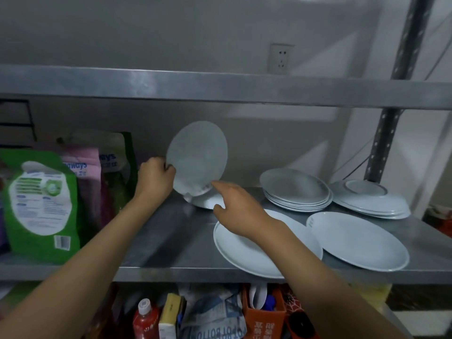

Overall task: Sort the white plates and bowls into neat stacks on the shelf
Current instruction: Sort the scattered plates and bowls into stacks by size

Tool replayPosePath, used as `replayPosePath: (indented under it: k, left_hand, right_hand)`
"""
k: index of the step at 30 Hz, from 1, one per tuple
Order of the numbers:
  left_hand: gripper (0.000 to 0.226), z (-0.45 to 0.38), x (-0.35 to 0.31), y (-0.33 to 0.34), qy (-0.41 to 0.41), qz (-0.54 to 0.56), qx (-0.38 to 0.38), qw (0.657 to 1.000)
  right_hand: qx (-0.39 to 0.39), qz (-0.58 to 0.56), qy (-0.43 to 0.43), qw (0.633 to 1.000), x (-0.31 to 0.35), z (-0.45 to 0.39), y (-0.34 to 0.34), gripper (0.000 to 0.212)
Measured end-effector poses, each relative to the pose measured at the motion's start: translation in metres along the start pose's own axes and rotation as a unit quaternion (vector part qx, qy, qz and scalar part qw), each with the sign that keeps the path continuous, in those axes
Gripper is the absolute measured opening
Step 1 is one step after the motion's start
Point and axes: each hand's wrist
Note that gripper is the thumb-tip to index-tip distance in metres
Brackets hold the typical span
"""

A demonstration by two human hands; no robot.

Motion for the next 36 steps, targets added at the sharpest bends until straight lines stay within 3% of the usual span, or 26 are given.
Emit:
replayPosePath:
  k: [2, 6, 9, 14, 17, 21, 27, 29, 32, 36]
  left_hand:
    - [0.019, 0.008, -0.013, 0.004, -0.065, 0.138, 0.023, 0.988]
    - [0.017, 0.029, -0.044, 0.016, -0.171, 0.365, 0.088, 0.911]
    - [0.010, 0.038, -0.057, 0.027, -0.198, 0.415, 0.146, 0.876]
    - [0.010, 0.054, -0.076, 0.054, -0.200, 0.439, 0.216, 0.849]
    - [0.027, 0.065, -0.090, 0.069, -0.195, 0.419, 0.282, 0.841]
    - [0.044, 0.080, -0.099, 0.086, -0.159, 0.338, 0.353, 0.858]
    - [0.028, 0.097, -0.099, 0.110, -0.058, 0.236, 0.340, 0.908]
    - [0.031, 0.099, -0.099, 0.113, -0.003, 0.187, 0.344, 0.920]
    - [0.057, 0.100, -0.101, 0.116, 0.094, 0.093, 0.345, 0.929]
    - [0.045, 0.110, -0.109, 0.124, 0.123, 0.056, 0.343, 0.929]
  right_hand:
    - [-0.017, 0.021, -0.010, 1.000, -0.005, 0.002, 0.000, 0.056]
    - [-0.077, 0.085, -0.017, 0.993, -0.023, 0.011, 0.001, 0.059]
    - [-0.119, 0.116, -0.009, 0.986, -0.036, 0.026, -0.009, 0.050]
    - [-0.129, 0.166, 0.003, 0.978, -0.069, 0.058, -0.029, 0.053]
    - [-0.151, 0.163, 0.025, 0.975, -0.088, 0.080, -0.041, 0.048]
    - [-0.156, 0.161, 0.073, 0.972, -0.110, 0.113, -0.056, 0.042]
    - [-0.094, 0.214, 0.124, 0.964, -0.155, 0.160, -0.058, 0.045]
    - [-0.059, 0.215, 0.147, 0.964, -0.163, 0.170, -0.062, 0.046]
    - [-0.045, 0.234, 0.165, 0.957, -0.170, 0.185, -0.067, 0.044]
    - [-0.052, 0.239, 0.191, 0.951, -0.180, 0.204, -0.071, 0.037]
Point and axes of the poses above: each hand's wrist, its own z-axis away from the middle knuckle, its own y-axis out of the palm, x = y × z, and after that the axes turned 6 degrees about z, right-handed
